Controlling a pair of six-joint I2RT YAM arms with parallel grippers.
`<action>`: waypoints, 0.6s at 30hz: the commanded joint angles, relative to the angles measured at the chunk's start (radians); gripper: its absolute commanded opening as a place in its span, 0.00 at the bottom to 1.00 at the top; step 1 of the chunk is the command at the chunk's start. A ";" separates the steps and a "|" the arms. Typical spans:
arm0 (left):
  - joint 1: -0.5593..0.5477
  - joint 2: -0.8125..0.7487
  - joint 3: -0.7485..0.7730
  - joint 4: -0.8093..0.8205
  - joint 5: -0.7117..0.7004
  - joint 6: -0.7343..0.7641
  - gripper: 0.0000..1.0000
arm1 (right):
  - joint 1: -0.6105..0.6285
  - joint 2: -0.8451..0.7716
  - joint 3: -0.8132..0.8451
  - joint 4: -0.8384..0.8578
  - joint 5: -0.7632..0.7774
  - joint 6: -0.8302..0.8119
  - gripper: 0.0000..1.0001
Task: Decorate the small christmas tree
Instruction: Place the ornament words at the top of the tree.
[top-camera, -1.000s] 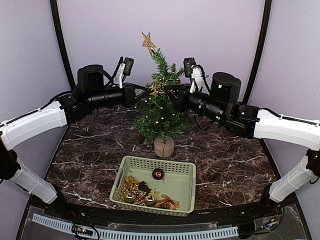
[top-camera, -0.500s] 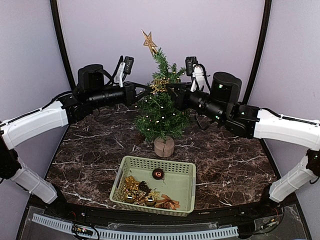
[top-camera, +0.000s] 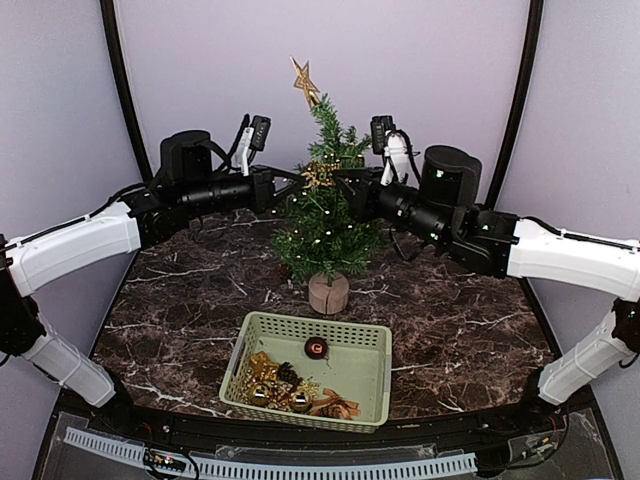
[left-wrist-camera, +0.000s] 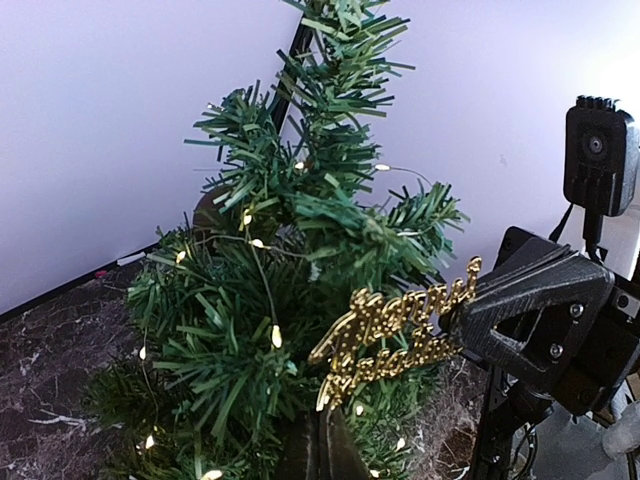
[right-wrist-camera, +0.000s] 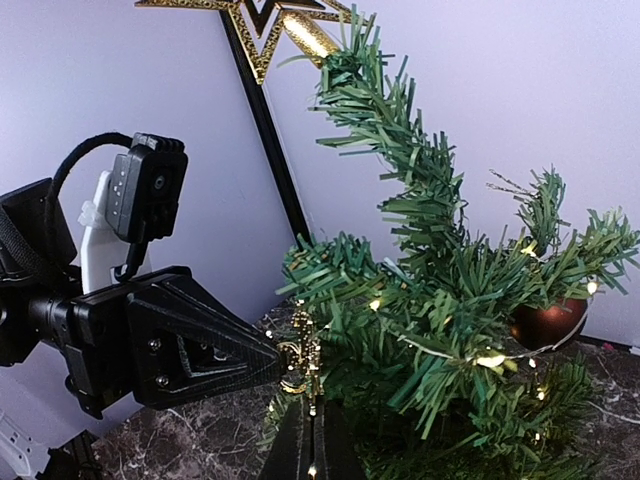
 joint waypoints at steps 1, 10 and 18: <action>0.006 0.003 -0.001 0.013 -0.001 -0.005 0.00 | 0.002 0.002 -0.009 0.034 -0.017 0.011 0.00; 0.006 -0.041 -0.047 0.054 -0.019 -0.001 0.00 | 0.035 0.006 0.019 0.036 -0.024 -0.038 0.00; 0.007 -0.066 -0.083 0.126 0.011 0.006 0.00 | 0.071 0.021 0.059 0.012 -0.036 -0.097 0.00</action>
